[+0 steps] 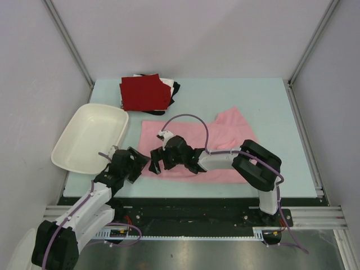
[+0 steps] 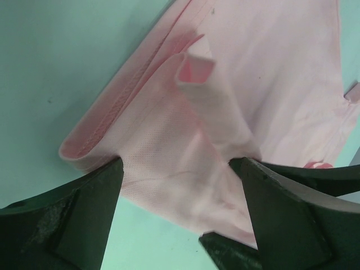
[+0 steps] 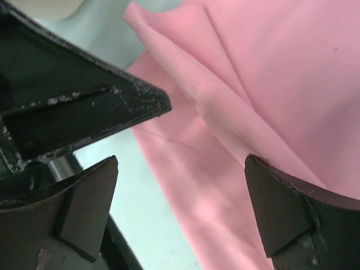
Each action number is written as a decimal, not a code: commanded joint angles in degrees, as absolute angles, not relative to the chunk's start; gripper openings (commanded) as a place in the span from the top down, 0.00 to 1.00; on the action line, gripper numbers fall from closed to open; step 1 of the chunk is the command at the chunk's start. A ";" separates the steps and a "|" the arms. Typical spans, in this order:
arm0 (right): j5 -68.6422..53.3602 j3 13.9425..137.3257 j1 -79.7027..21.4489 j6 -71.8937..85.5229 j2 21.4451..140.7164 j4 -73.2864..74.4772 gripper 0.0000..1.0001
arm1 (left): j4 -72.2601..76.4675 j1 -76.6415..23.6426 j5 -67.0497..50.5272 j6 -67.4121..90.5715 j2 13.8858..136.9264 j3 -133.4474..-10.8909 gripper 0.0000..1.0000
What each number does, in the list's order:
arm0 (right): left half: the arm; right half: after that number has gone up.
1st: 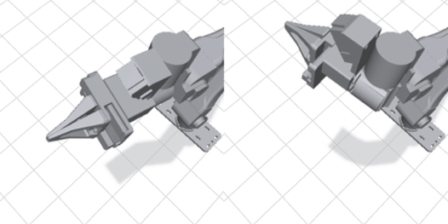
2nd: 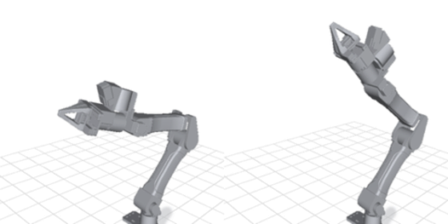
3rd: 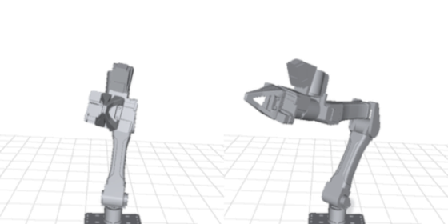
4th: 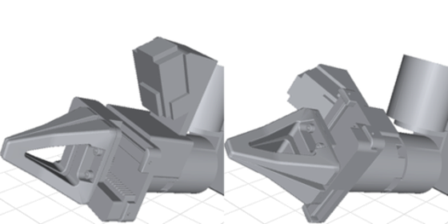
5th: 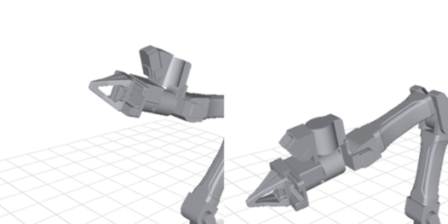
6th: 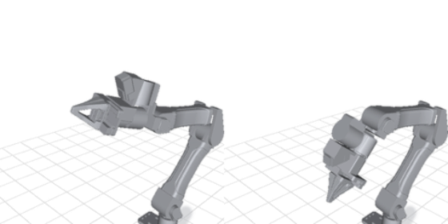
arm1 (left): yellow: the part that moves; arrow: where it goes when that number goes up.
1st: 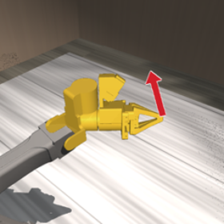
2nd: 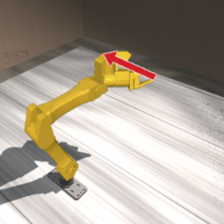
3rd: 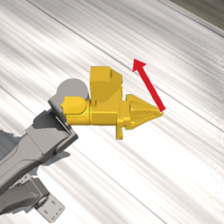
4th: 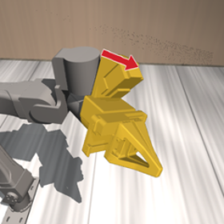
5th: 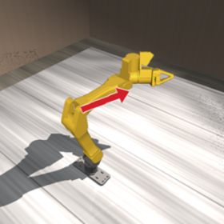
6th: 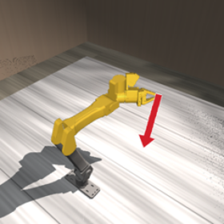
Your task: Fold and stack the t-shirts
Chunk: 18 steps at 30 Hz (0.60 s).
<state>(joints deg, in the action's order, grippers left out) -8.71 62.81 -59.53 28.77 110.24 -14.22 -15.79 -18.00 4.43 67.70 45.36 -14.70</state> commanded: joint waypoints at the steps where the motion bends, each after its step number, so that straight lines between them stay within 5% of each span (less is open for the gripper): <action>1: -0.02 64.95 -59.15 23.47 112.49 -21.26 0.00 | -19.07 -17.58 5.45 68.03 46.84 -12.74 0.08; 10: 18.15 64.95 -58.18 14.95 112.68 -29.35 0.00 | -19.07 -17.14 5.27 67.85 46.50 -12.04 0.08; 18: 41.11 64.95 -58.53 1.51 95.14 -26.56 0.00 | -23.19 -17.14 4.75 67.06 42.73 -14.41 0.08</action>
